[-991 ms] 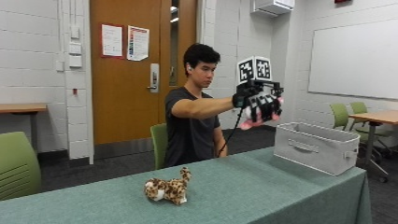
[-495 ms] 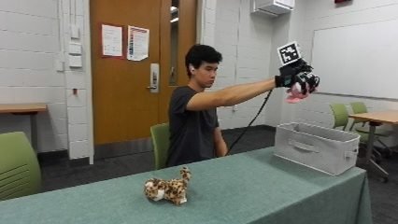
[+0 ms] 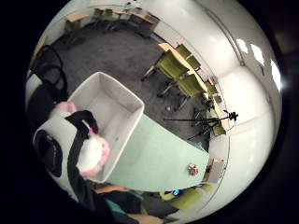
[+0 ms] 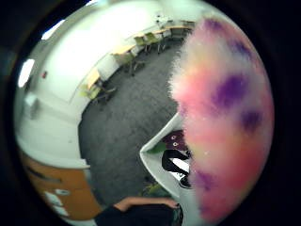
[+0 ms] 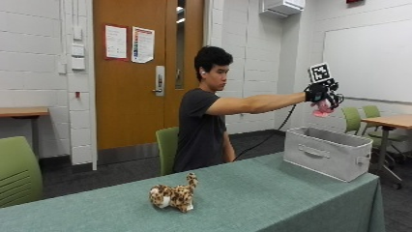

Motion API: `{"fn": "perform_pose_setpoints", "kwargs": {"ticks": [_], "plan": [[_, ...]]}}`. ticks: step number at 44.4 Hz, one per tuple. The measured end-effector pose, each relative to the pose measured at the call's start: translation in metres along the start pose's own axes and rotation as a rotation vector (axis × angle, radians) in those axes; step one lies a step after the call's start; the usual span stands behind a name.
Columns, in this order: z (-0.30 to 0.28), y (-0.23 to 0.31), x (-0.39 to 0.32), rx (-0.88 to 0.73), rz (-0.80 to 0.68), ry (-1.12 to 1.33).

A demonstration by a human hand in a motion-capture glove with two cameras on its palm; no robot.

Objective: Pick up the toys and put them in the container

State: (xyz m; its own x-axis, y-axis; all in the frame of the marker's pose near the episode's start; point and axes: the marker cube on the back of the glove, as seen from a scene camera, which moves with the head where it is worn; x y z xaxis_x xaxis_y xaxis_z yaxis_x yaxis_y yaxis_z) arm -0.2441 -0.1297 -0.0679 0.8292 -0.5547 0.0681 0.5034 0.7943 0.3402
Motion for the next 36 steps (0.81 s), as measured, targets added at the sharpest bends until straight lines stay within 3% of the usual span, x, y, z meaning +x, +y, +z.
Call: {"fn": "perform_pose_setpoints", "kwargs": {"ticks": [6,11,15,21,27,31,36], "plan": [[0.021,0.002,-0.004,-0.113,0.036,-0.054],[0.041,0.011,0.006,-0.268,0.095,0.053],[0.053,0.000,-0.043,-0.277,0.226,0.132],[0.037,0.008,-0.051,-0.262,0.169,0.021],[0.015,0.032,-0.012,-0.262,0.181,0.093],[-0.004,0.049,0.004,-0.233,0.124,0.053],[-0.031,0.075,0.034,-0.200,0.159,-0.005]]}}
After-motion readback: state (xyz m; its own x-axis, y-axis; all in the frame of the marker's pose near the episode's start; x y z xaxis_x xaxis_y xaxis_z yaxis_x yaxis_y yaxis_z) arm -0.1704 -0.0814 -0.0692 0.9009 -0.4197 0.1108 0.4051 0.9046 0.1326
